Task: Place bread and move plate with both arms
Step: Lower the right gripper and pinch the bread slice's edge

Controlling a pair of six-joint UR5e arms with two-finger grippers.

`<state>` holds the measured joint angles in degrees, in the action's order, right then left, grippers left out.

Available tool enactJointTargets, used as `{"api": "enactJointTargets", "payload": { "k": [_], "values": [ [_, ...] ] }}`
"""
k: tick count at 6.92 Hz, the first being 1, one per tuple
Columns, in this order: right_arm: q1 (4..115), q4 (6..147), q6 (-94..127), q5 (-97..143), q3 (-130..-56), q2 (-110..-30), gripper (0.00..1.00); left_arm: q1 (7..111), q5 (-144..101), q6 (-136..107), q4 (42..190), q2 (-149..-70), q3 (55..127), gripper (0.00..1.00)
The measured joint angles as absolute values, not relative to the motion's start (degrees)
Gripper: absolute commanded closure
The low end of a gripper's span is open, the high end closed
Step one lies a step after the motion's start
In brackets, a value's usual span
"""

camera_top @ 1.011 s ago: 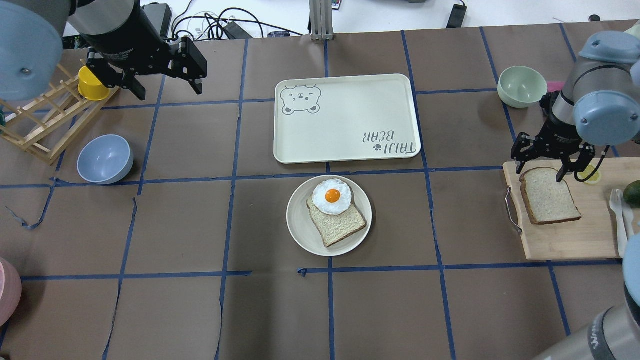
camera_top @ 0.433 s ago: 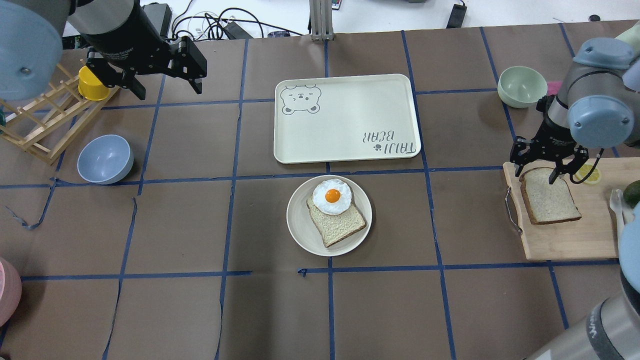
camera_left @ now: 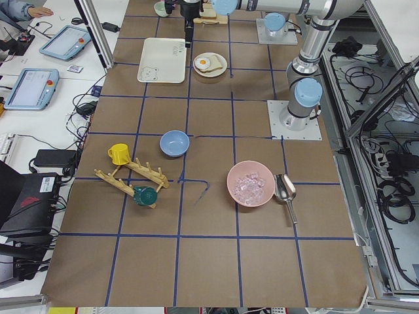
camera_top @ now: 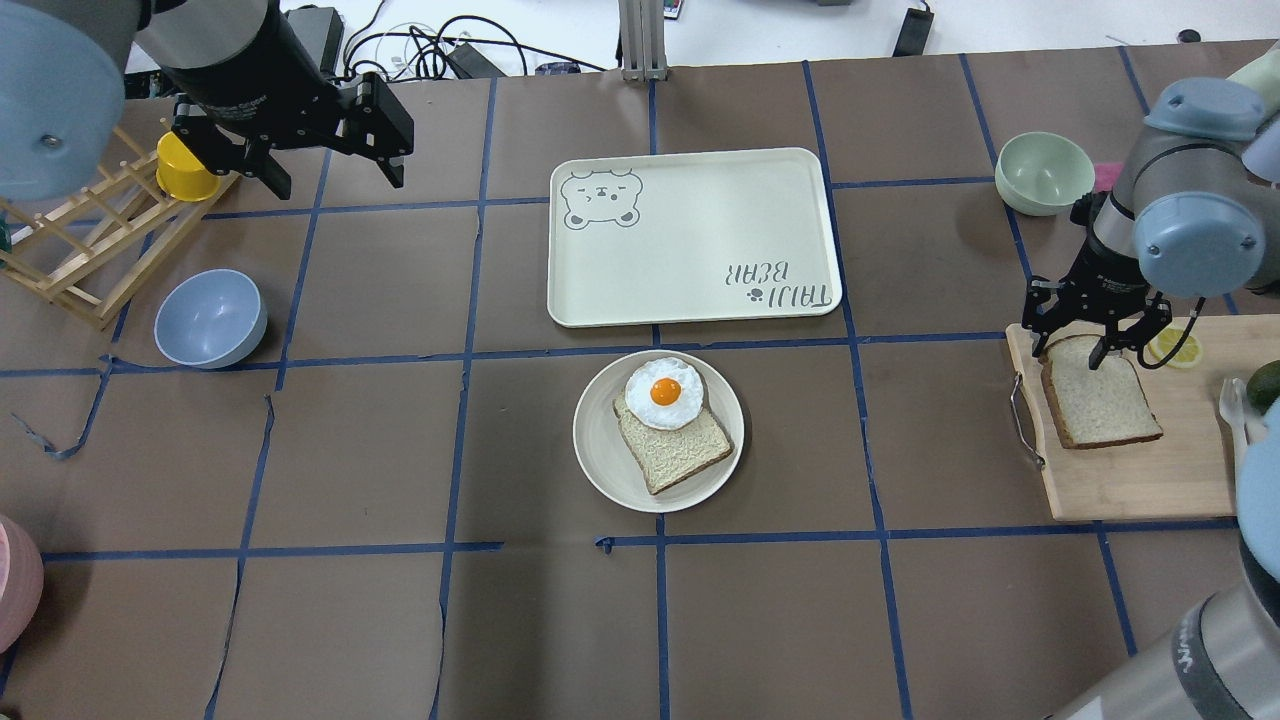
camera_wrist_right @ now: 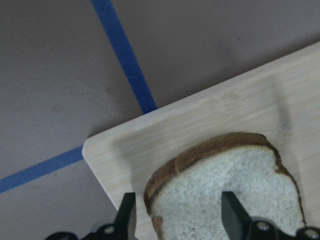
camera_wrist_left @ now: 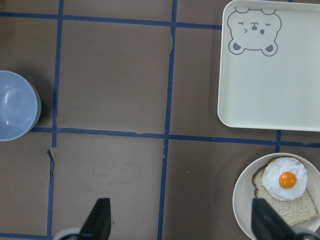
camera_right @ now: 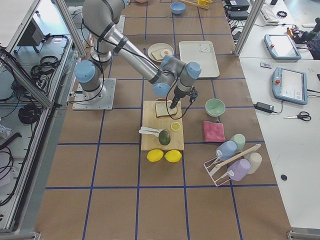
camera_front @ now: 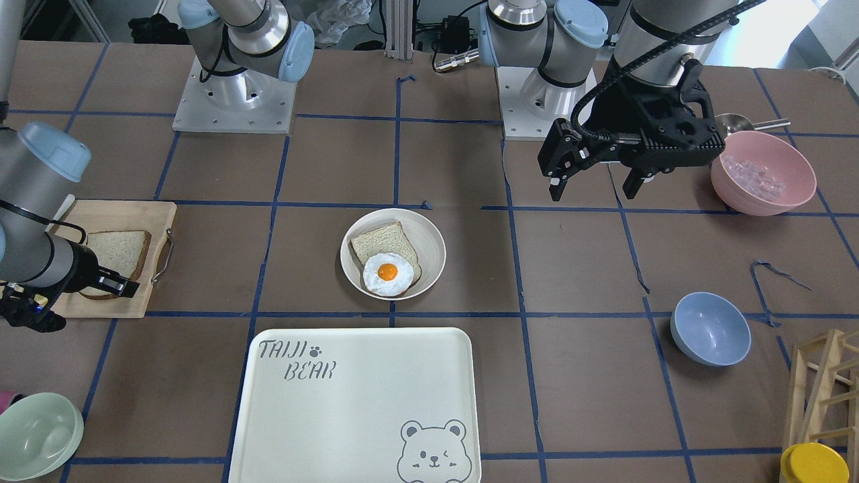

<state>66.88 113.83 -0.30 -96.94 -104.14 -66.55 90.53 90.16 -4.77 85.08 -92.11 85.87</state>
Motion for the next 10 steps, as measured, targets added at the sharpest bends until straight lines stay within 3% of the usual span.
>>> {"api": "enactJointTargets", "payload": {
  "k": [1, 2, 3, 10],
  "values": [
    [66.9, 114.3, -0.3, -96.9, -104.1, -66.1, 0.67, 90.5, 90.1, -4.8, 85.1, -92.1, 85.9, 0.0],
    [66.9, 114.8, -0.3, -96.9, -104.1, -65.8, 0.87, 90.5, 90.1, -4.8, 85.1, -92.1, 85.9, 0.0],
    [66.9, 115.0, -0.3, -96.8, -104.1, -65.7, 0.97, 90.5, 90.1, -4.8, 85.1, -92.1, 85.9, 0.0],
    [66.9, 112.2, 0.5, -95.8, -102.1, -67.0, 1.0, 90.5, 90.2, -4.8, 85.1, -92.1, 85.8, 0.0]
  ]
}}
